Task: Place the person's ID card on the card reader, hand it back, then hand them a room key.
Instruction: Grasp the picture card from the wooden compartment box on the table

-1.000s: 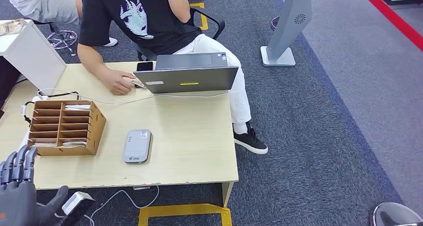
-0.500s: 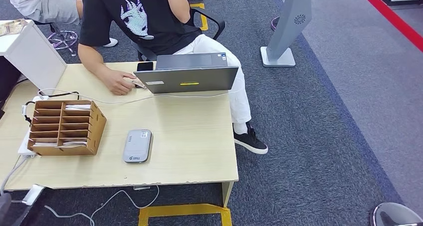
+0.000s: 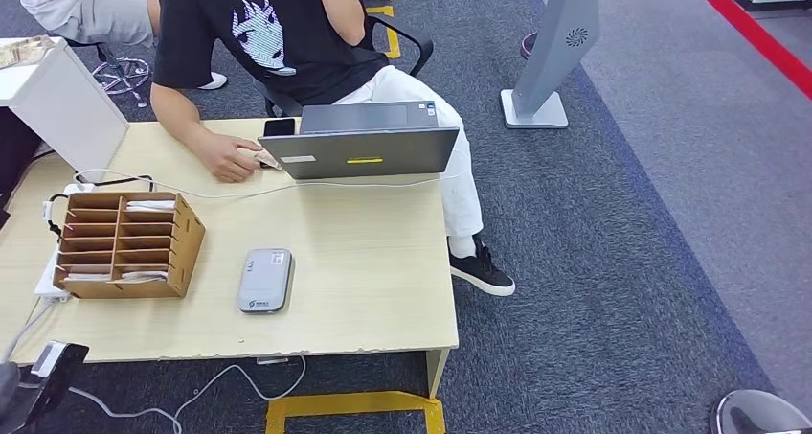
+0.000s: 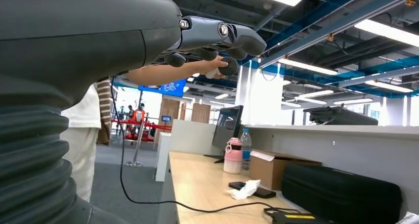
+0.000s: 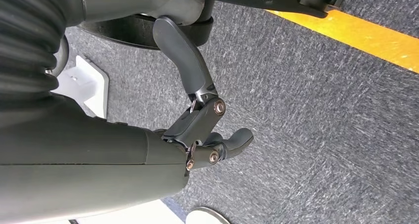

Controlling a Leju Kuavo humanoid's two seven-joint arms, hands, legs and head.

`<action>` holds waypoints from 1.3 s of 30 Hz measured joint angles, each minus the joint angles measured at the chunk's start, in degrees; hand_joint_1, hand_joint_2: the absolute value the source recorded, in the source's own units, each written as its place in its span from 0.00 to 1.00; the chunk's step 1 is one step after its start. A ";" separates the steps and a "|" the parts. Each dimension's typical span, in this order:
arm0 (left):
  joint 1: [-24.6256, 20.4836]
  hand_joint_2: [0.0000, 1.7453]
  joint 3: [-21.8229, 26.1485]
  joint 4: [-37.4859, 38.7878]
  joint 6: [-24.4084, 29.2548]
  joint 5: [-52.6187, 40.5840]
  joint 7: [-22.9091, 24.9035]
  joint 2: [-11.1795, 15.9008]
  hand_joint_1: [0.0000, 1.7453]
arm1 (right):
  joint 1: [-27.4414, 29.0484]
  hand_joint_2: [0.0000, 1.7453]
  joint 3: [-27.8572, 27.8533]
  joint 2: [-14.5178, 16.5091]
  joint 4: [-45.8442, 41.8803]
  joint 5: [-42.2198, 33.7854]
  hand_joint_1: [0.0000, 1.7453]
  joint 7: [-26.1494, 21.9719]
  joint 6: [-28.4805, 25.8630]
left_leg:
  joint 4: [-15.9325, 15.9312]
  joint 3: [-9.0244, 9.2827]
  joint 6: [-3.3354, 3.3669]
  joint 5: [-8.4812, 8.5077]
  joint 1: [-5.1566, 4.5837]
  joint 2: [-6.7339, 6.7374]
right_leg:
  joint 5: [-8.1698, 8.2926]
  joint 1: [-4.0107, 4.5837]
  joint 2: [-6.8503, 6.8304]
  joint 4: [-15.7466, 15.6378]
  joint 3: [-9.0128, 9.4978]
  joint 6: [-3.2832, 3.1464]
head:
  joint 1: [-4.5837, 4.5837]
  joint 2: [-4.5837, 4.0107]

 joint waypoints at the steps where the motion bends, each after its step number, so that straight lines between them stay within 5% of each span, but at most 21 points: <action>1: -0.62 1.00 -0.02 1.20 0.68 0.26 -0.43 -0.13 0.00 | -0.02 1.00 0.00 0.00 0.00 0.18 0.00 -0.01 0.02 | 0.00 0.01 0.00 0.00 0.00 0.01 | 0.00 0.00 0.01 0.00 -0.01 0.00 | 0.00 0.00; 19: -9.96 1.00 -14.36 11.66 1.60 -3.44 1.28 -3.35 0.00 | -0.18 1.00 0.00 0.05 0.00 1.64 0.00 0.13 0.02 | 0.03 0.01 0.00 0.01 -0.01 0.00 | 0.02 0.00 0.01 0.00 -0.03 0.00 | 0.00 0.00; 31: -12.66 1.00 -19.48 14.81 1.52 -3.39 1.62 -4.34 0.00 | -0.19 1.00 -0.03 0.07 -0.01 1.65 0.00 0.03 -0.13 | 0.03 0.00 0.00 0.01 0.00 0.01 | 0.02 0.00 0.03 0.00 -0.02 0.00 | 0.00 0.00; 35: -12.51 1.00 -20.17 15.03 -1.55 -3.99 4.16 -3.50 0.00 | -0.14 1.00 -0.22 0.07 0.00 1.52 0.00 -0.22 -0.25 | 0.02 -0.01 0.00 0.01 0.01 0.04 | 0.02 0.01 0.05 0.01 -0.02 0.00 | 0.01 0.00; 39: -10.93 1.00 -20.12 12.82 -6.46 -4.07 7.41 0.20 0.00 | 0.02 1.00 -0.84 0.07 0.00 1.28 0.00 -0.61 -0.44 | 0.02 -0.02 -0.01 0.00 0.04 0.14 | 0.02 0.03 0.16 0.05 -0.06 -0.01 | -0.01 0.00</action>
